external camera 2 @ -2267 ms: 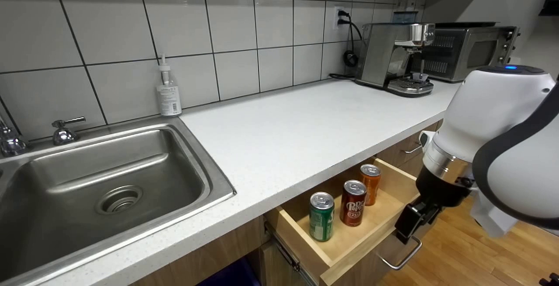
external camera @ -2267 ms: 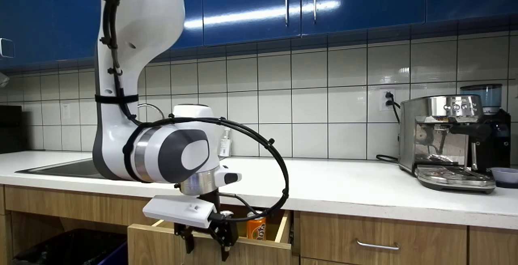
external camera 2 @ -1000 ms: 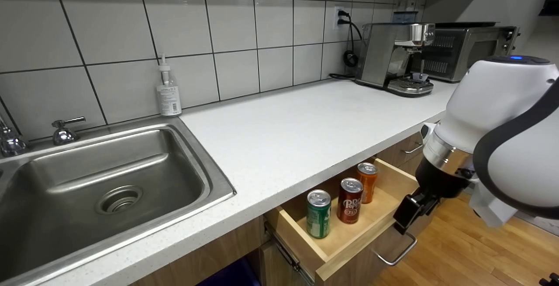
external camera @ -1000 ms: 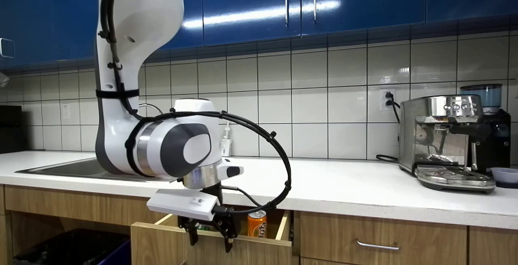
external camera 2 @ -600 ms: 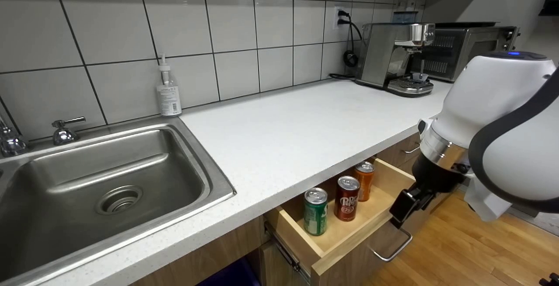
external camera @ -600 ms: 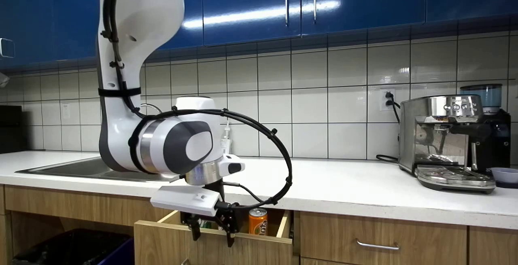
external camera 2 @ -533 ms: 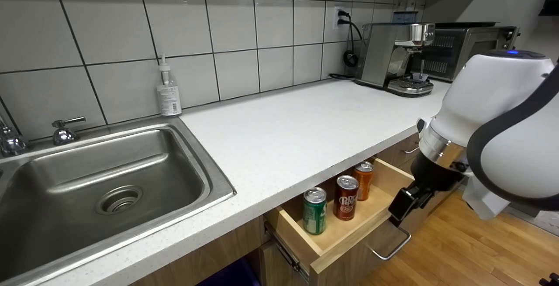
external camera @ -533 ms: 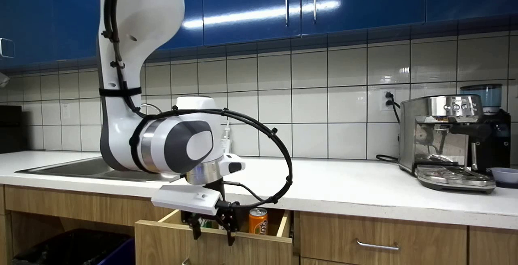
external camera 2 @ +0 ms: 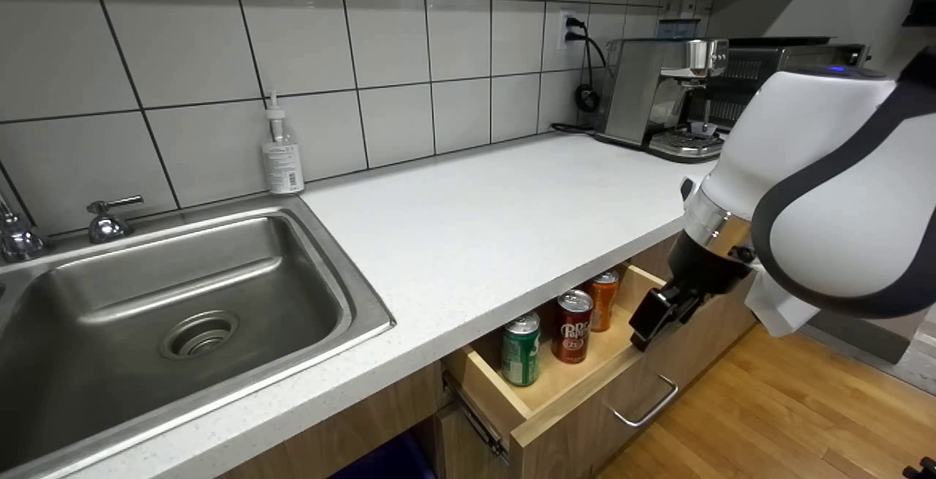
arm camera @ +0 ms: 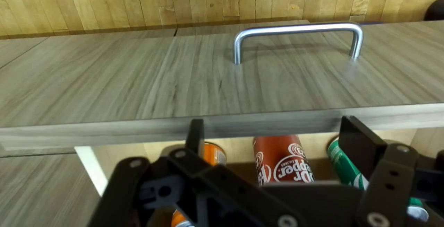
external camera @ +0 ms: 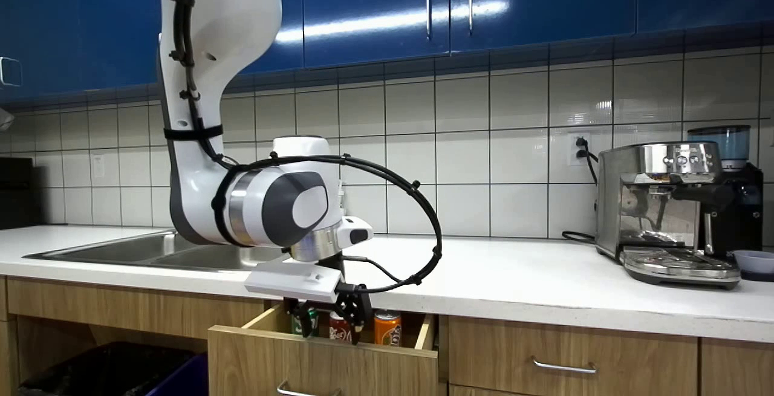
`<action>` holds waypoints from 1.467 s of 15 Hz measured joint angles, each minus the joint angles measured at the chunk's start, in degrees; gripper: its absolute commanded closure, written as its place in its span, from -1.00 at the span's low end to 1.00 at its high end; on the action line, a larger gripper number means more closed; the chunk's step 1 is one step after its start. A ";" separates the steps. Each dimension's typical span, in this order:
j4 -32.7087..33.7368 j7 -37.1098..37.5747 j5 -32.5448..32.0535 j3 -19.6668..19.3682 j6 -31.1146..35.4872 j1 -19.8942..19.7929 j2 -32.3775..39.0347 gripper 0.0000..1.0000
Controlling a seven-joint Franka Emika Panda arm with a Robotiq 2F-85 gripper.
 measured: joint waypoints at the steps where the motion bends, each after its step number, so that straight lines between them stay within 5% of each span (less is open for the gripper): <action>1: 0.51 -0.01 0.00 0.01 -0.10 -0.01 0.16 -1.00; 10: -1.50 -0.08 0.25 2.98 -4.01 -1.87 -4.51 -1.00; 22: -5.51 -0.11 0.12 -1.40 -9.41 1.68 -7.59 -1.00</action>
